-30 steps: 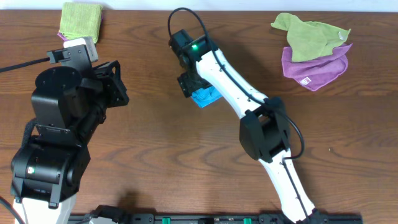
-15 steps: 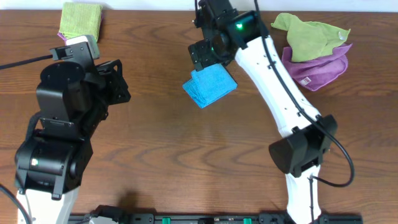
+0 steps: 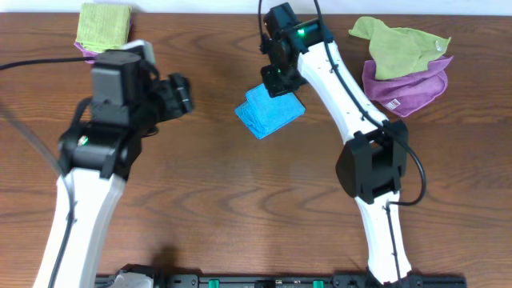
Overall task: Fold the cloth
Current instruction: 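Release the folded blue square and lift the right gripper away, then grasp the folded blue square with the left gripper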
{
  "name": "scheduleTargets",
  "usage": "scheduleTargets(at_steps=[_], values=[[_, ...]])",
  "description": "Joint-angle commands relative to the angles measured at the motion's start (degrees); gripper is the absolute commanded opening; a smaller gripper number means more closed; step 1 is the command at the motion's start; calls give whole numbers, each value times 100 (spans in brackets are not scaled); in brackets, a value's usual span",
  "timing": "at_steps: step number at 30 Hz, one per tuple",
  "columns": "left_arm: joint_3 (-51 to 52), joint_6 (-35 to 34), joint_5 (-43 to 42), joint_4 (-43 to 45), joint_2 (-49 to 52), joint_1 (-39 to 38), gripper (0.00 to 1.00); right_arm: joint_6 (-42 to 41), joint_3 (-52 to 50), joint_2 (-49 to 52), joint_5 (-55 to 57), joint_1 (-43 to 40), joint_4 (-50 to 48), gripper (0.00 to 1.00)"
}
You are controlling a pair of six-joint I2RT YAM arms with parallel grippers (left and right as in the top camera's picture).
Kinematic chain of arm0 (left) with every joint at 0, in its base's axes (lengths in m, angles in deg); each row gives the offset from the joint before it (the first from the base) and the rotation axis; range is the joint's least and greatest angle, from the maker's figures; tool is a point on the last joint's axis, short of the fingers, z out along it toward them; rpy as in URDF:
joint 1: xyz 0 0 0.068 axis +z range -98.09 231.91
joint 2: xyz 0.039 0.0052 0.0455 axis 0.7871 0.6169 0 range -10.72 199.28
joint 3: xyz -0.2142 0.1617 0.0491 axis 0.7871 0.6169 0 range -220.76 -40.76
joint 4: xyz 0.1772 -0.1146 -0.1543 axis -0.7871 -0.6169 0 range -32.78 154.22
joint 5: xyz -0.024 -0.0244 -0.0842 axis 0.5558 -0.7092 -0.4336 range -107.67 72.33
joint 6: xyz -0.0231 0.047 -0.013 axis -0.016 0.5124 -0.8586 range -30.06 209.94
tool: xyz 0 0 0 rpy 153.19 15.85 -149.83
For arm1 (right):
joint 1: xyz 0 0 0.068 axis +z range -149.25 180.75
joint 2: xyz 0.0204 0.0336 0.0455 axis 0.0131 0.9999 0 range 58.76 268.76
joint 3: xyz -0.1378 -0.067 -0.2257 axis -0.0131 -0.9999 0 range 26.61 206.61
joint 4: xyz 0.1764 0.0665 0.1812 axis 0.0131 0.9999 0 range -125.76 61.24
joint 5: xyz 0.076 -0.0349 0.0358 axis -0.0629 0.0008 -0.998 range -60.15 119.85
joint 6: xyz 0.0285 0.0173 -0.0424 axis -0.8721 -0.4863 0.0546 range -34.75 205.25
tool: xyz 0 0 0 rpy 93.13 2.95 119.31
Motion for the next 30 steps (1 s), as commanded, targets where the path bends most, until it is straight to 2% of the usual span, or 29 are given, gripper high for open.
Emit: scheduleTargets(at_steps=[1, 3, 8, 12, 16, 22, 30], values=[[181, -79, -1051, 205, 450, 17, 95, 0, 4, 127, 39, -319, -101, 1], [227, -120, -1620, 413, 887, 17, 95, -103, 4, 225, 37, -459, -170, 1], [227, -190, -2262, 590, 1790, 7, 96, -122, 4, 326, 26, -680, -256, 1], [227, -203, -3274, 820, 2518, 7, 96, -142, 2, 337, -116, -857, -352, 1], [354, -348, -4109, 1506, 3069, -7, 95, -144, 2, 490, -396, -1001, -396, 1], [1281, -1174, -4026, 3073, 3165, -157, 95, -190, 2, 914, -776, -1060, -439, 1], [2039, -1539, -3550, 4000, 3165, -321, 95, -361, 2, 1091, -872, -1036, -748, 1]])
